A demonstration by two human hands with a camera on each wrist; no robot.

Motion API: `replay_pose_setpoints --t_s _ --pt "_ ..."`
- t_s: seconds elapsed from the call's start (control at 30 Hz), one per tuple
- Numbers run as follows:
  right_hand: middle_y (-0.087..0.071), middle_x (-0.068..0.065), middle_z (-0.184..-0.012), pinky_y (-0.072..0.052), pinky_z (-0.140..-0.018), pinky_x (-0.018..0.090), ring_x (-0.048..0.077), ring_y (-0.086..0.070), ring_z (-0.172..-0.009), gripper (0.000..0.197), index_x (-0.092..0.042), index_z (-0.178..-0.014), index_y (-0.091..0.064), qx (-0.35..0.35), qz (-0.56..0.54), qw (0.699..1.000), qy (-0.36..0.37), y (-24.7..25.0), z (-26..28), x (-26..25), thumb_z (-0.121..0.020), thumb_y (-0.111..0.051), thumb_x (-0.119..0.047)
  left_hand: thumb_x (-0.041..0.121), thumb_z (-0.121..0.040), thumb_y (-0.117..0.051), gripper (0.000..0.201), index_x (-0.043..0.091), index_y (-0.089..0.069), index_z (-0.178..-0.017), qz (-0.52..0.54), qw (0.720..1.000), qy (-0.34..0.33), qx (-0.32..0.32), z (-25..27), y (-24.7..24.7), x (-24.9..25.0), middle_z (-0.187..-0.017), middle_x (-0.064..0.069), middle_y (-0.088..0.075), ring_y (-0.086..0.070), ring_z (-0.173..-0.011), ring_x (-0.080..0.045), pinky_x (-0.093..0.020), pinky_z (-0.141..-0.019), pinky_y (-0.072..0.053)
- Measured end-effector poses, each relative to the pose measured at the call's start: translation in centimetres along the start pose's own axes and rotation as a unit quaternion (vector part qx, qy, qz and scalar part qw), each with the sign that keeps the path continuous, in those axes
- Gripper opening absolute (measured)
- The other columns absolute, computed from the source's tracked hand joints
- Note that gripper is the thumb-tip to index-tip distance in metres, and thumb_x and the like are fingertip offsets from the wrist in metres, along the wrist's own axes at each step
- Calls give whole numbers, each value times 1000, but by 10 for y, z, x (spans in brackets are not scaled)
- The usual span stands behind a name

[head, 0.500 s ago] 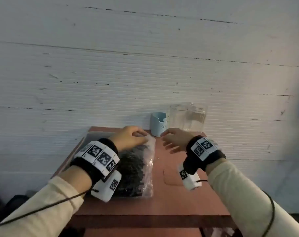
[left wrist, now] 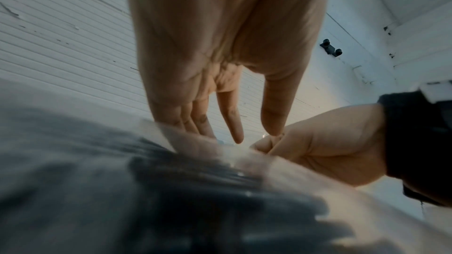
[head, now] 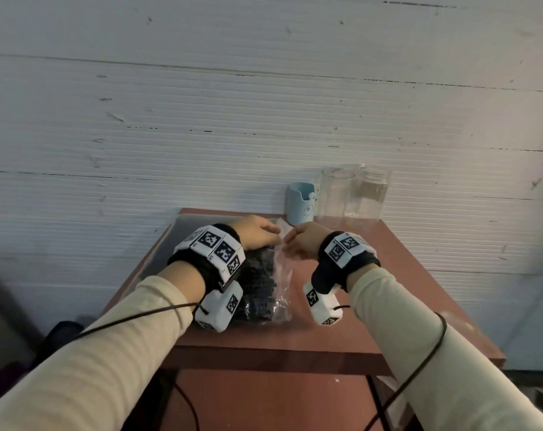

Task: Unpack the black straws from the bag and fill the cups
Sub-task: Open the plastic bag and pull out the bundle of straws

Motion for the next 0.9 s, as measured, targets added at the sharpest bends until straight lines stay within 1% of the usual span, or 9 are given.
replay_pose_setpoints --t_s 0.17,0.27,0.33,0.4,0.47,0.57,0.67,0.77,0.9 --pt "-64 8 -83 -53 -68 22 14 -61 -70 18 -9 -93 -62 19 -4 994 106 9 14 -19 -85 -60 8 33 -85 -71 49 20 -57 -130 13 999 -39 12 7 -3 7 -125 -1 -62 -58 -114 -17 -33 -105 -41" --pt "-66 10 -95 -52 -67 21 14 -62 -77 23 -2 -106 -60 20 -14 988 150 11 21 -27 -87 -56 9 40 -79 -76 55 24 -53 -126 24 998 -45 48 9 0 9 -111 4 -58 -57 -104 -14 -30 -94 -45" --pt "-67 9 -101 -54 -73 24 14 -63 -85 24 -5 -108 -60 26 -20 984 173 12 25 -33 -88 -54 8 41 -74 -80 58 24 -52 -121 39 995 -55 78 9 3 11 -108 2 -58 -58 -98 -15 -29 -83 -47" --pt "-67 6 -103 -54 -79 28 15 -64 -91 26 -6 -109 -59 26 -22 981 192 12 29 -40 -88 -53 8 36 -73 -82 58 20 -49 -118 44 991 -68 108 10 7 14 -99 1 -57 -57 -87 -14 -24 -70 -45" --pt "-67 6 -106 -53 -76 25 12 -64 -88 29 -2 -115 -58 21 -29 979 202 10 34 -47 -89 -53 9 26 -75 -81 53 18 -47 -114 37 987 -75 136 11 12 15 -86 3 -54 -54 -76 -12 -23 -62 -43" --pt "-66 5 -111 -51 -74 22 9 -64 -86 35 -3 -124 -56 -4 -32 978 208 4 40 -53 -91 -51 7 6 -77 -75 40 20 -48 -104 60 986 -57 146 9 19 8 -81 1 -55 -56 -76 -18 -29 -65 -47" --pt "-64 0 -117 -51 -82 26 13 -64 -96 36 -10 -123 -56 -39 -46 979 196 -2 44 -51 -92 -52 5 -8 -75 -67 30 19 -58 -87 135 981 -27 140 7 26 -6 -85 -9 -59 -60 -75 -24 -36 -68 -53" --pt "-65 3 -119 -52 -90 32 16 -66 -100 33 -16 -122 -55 -45 -115 976 178 0 45 -45 -93 -55 0 -16 -80 -59 31 14 -65 -79 264 958 -3 116 7 26 -13 -86 -18 -61 -61 -74 -26 -34 -72 -55" --pt "-60 16 -111 -55 -84 33 18 -63 -87 32 -21 -127 -52 -7 -125 980 157 4 37 -31 -97 -54 -12 -18 -84 -53 30 8 -67 -82 341 931 6 126 11 37 -12 -86 -12 -65 -63 -74 -20 -22 -64 -57"
Point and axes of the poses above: each hand's wrist, its own z-axis away from the middle knuckle, its own y-axis out of the back of the hand, x = y × z, the point moved 8 cm from there along -z, towards the middle knuckle
